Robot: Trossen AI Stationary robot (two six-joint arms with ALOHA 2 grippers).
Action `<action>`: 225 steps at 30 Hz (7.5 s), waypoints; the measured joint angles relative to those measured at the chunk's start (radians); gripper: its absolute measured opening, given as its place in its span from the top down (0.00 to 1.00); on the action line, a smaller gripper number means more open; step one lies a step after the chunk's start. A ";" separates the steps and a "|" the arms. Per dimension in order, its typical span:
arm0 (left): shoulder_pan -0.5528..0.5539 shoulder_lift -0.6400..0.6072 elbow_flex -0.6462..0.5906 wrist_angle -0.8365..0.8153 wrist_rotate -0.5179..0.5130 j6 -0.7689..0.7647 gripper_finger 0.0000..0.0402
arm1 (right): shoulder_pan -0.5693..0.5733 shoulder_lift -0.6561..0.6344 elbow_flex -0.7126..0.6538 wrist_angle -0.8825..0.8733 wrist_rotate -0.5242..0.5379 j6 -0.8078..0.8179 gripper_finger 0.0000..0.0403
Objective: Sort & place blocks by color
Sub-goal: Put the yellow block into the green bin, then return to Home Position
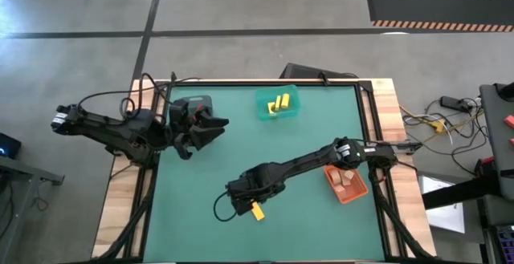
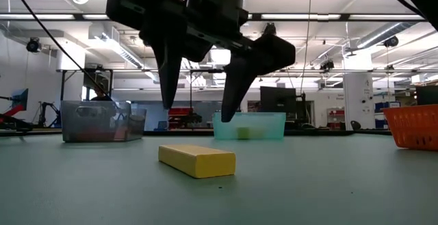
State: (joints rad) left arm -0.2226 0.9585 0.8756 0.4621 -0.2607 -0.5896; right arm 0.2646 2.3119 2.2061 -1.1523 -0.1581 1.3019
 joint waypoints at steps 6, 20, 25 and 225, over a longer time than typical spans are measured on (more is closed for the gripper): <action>0.000 -0.013 0.000 0.000 0.000 0.003 0.55 | 0.004 0.001 -0.056 0.076 -0.002 0.006 0.33; 0.000 -0.035 0.000 -0.001 0.000 0.004 0.55 | 0.024 -0.003 -0.187 0.189 -0.040 0.026 0.38; 0.000 -0.033 0.000 0.000 -0.001 0.004 0.55 | 0.025 -0.004 -0.204 0.191 -0.040 0.023 0.39; 0.064 -0.669 -0.632 -0.490 0.068 0.317 0.94 | -0.361 -1.360 -1.644 1.554 0.019 -1.131 0.58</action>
State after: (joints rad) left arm -0.1581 0.2892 0.2439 -0.0277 -0.1932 -0.2729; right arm -0.0963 0.9522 0.5617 0.4019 -0.1387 0.1711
